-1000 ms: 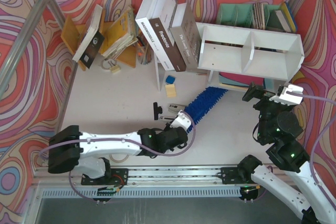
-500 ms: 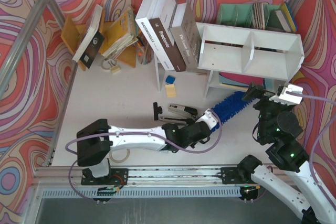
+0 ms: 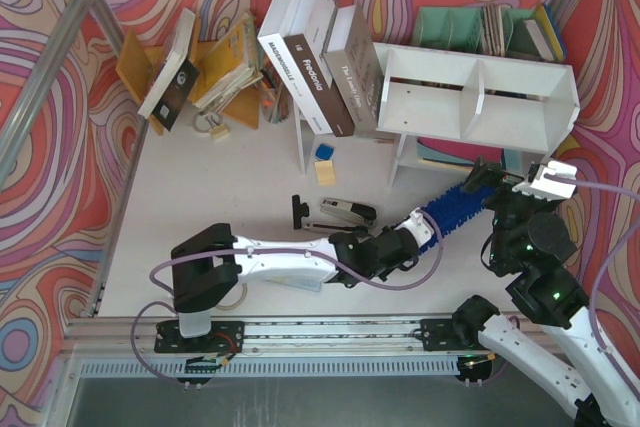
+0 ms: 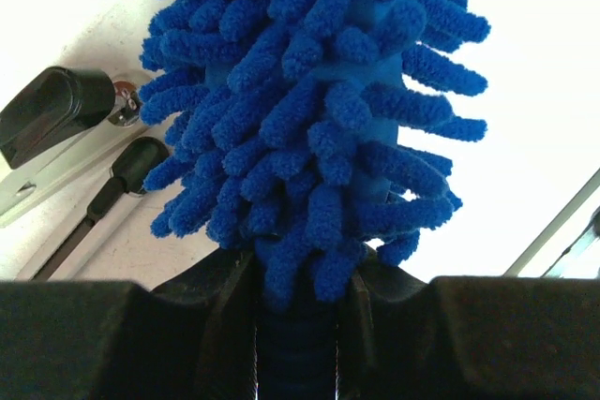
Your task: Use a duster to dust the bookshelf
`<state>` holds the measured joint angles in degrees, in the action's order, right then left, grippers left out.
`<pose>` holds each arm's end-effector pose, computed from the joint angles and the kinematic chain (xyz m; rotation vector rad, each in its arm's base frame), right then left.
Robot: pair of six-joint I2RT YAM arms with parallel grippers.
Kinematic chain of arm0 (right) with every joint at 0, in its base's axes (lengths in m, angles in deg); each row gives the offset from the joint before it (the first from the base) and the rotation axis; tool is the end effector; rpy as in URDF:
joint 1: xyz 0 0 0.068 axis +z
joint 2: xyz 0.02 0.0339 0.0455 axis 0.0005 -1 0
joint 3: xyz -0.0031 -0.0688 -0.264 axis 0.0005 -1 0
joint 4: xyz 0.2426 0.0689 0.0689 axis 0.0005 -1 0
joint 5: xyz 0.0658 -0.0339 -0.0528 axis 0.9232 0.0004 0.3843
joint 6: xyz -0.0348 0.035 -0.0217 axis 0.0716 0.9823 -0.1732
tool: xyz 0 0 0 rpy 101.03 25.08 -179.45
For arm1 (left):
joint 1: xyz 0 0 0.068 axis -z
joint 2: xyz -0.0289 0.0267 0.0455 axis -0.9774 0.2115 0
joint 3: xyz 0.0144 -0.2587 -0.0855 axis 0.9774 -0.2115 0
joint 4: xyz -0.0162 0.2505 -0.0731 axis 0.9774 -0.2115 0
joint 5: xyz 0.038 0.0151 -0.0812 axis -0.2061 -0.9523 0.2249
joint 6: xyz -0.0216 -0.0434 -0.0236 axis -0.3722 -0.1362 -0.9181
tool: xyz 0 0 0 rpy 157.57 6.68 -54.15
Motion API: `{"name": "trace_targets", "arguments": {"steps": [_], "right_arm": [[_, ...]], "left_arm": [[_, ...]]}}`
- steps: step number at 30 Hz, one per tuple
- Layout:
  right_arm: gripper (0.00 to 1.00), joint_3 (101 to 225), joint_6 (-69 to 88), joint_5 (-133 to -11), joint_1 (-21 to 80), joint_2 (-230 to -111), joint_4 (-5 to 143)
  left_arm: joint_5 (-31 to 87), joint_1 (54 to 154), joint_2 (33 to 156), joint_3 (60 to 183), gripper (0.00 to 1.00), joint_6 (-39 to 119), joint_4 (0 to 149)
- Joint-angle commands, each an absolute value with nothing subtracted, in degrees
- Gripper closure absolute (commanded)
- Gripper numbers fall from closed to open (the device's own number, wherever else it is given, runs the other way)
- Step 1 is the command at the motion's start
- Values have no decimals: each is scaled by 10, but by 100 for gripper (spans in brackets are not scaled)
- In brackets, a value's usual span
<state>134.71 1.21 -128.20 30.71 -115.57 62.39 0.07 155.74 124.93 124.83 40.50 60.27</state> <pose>0.0863 0.0199 0.3987 0.3486 1.3678 -0.1403 0.0978 -0.4015 0.2206 1.1201 2.0112 -0.4218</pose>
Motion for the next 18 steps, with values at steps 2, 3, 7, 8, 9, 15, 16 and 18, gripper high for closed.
{"name": "trace_targets", "arguments": {"steps": [2,3,7,8,9,15,16,18], "right_arm": [[1,1340,3,-1281,308,-1154,642],[1,1339,3,-1280,308,-1154,642],[1,1338,0,-1280,307,-1156,645],[1,1338,-1,-1281,307,-1157,646],[1,1338,-1,-1281,307,-1159,646],[1,1339,-1,-1282,308,-1160,645],[1,1338,-2,-1282,307,-1159,646],[1,1339,-2,-1284,307,-1158,647]], "left_arm": [[-36,1559,1188,1197,100,399,659],[-44,1558,1176,1184,100,395,660],[-70,1555,1130,1130,100,374,660],[-77,1554,1119,1120,100,370,659],[-85,1553,1108,1109,100,366,656],[-127,1547,1039,1048,100,336,624],[-133,1546,1025,1038,100,330,618],[-145,1544,1000,1018,100,318,609]]}}
